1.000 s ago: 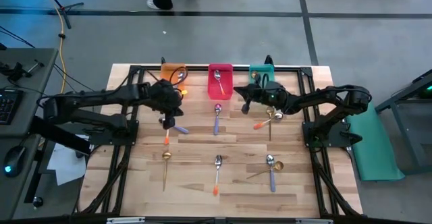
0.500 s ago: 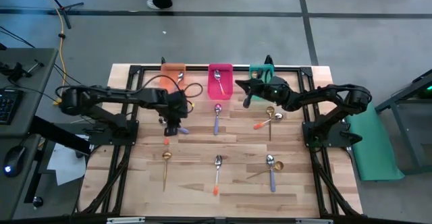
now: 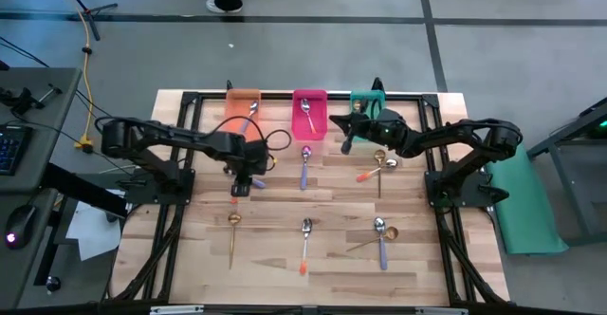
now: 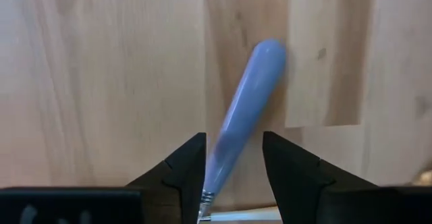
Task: Sort silverware by color (type)
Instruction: Put the purple spoon into the orange bin
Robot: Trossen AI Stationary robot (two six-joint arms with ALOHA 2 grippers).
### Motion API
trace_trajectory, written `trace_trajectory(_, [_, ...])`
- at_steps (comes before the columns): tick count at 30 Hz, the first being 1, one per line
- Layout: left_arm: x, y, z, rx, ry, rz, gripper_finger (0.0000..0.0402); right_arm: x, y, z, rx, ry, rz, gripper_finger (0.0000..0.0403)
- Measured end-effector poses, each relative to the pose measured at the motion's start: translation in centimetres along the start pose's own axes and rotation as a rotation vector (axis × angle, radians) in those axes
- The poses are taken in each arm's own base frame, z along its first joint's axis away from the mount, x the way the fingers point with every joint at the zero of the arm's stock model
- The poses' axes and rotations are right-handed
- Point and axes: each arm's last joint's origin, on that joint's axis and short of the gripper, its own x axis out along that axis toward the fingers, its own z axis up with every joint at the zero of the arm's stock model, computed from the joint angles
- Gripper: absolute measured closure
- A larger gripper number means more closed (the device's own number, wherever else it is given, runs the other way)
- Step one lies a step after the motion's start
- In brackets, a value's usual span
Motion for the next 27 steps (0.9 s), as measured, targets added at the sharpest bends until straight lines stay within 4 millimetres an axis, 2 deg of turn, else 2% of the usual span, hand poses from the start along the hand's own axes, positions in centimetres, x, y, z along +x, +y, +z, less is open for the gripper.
trace_trajectory(10, [1.1, -0.04, 0.11, 0.009, 0.043, -0.001, 0.0289, 0.0, 0.06, 0.02, 0.032, 0.0, 0.002, 0.0403])
trace_trajectory(27, [1.14, -0.02, 0.11, 0.135, 0.052, 0.023, 0.0349, 0.0, 0.07, -0.02, 0.08, 0.003, 0.002, 0.0403])
